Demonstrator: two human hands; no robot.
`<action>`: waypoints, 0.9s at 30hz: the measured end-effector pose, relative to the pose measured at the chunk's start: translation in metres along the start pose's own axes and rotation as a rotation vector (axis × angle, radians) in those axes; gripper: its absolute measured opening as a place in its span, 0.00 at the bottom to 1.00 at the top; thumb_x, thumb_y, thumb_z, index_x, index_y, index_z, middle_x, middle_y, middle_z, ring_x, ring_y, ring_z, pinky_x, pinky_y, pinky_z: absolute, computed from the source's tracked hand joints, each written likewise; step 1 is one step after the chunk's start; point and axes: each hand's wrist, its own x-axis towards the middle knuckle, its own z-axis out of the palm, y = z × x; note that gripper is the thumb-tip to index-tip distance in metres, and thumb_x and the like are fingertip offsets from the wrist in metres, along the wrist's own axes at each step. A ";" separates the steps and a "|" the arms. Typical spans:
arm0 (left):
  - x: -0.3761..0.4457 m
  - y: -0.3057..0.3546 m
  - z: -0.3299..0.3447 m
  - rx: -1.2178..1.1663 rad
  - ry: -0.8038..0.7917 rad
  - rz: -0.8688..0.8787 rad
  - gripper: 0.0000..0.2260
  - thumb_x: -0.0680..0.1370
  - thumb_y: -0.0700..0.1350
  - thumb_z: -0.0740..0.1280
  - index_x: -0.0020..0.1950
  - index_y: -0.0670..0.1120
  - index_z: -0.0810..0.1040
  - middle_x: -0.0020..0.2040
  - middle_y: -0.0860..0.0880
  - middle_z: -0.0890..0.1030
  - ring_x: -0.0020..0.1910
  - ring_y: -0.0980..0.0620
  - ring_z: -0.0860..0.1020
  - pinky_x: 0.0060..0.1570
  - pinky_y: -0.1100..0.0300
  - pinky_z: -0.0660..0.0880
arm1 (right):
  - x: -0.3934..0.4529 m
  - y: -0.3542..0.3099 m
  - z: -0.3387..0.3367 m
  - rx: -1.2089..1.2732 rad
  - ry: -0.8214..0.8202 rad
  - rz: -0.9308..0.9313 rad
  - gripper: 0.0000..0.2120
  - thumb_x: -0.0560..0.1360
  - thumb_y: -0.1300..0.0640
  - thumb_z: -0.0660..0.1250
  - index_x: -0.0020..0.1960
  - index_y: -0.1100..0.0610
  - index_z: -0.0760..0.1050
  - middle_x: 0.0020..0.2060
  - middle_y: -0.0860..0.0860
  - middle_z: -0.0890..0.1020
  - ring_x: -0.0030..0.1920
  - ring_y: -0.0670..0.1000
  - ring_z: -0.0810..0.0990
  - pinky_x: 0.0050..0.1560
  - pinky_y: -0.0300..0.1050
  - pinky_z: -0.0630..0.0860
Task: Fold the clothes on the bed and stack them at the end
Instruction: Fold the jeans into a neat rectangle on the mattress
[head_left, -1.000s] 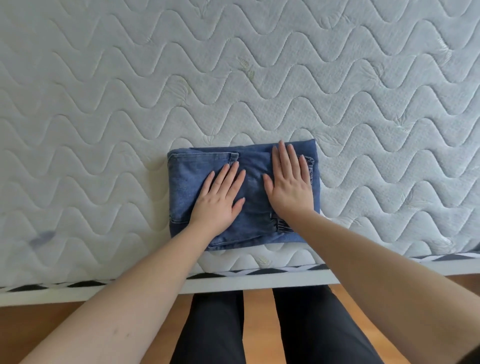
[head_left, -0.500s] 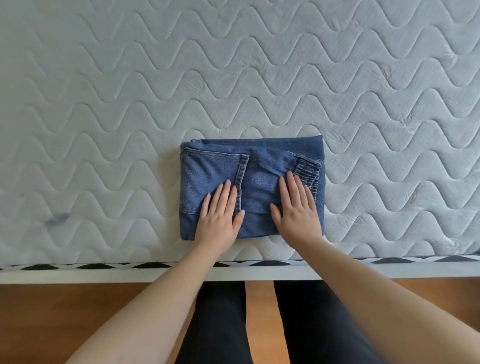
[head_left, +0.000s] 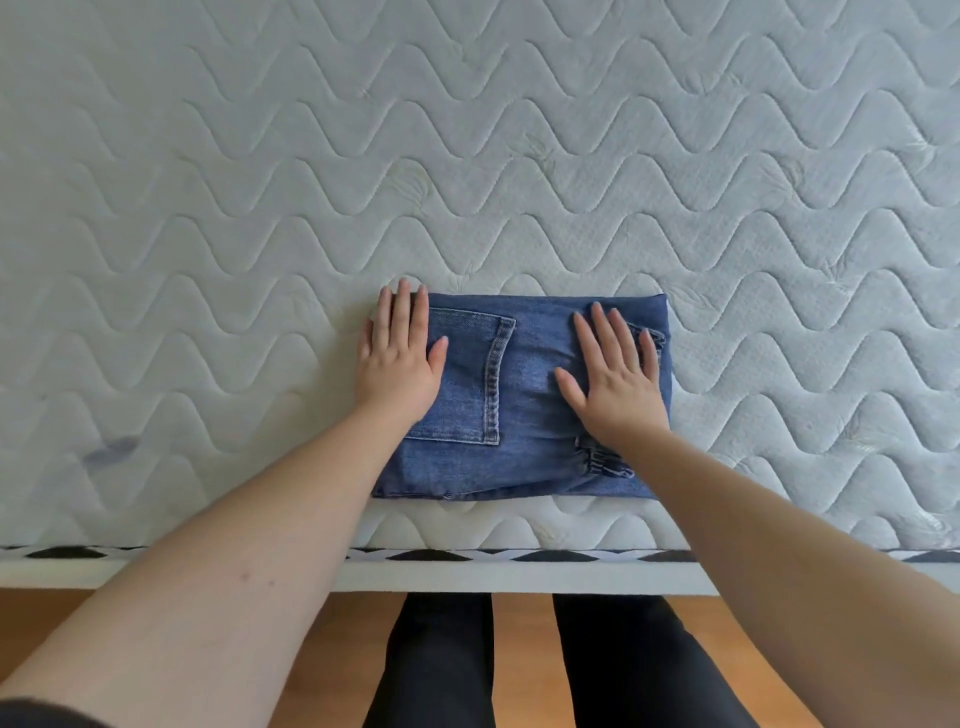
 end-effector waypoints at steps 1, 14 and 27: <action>0.000 0.000 -0.003 -0.026 0.000 0.011 0.29 0.82 0.55 0.53 0.80 0.42 0.55 0.80 0.42 0.56 0.79 0.41 0.54 0.73 0.43 0.62 | -0.001 -0.001 -0.002 0.012 0.012 -0.009 0.33 0.79 0.34 0.45 0.80 0.46 0.44 0.80 0.46 0.48 0.79 0.46 0.41 0.75 0.46 0.30; -0.045 -0.042 -0.010 -1.149 -0.298 -0.645 0.26 0.65 0.65 0.74 0.56 0.51 0.78 0.54 0.52 0.84 0.54 0.50 0.82 0.58 0.47 0.78 | -0.031 0.041 -0.021 0.769 0.047 0.627 0.32 0.66 0.33 0.73 0.59 0.53 0.71 0.46 0.47 0.79 0.50 0.51 0.80 0.43 0.45 0.72; -0.057 -0.029 -0.016 -1.232 -0.276 -0.529 0.27 0.72 0.54 0.75 0.66 0.63 0.66 0.60 0.57 0.79 0.57 0.57 0.80 0.59 0.52 0.76 | -0.042 0.010 -0.014 0.871 0.095 0.426 0.53 0.64 0.39 0.78 0.76 0.37 0.45 0.64 0.39 0.75 0.58 0.41 0.74 0.59 0.42 0.69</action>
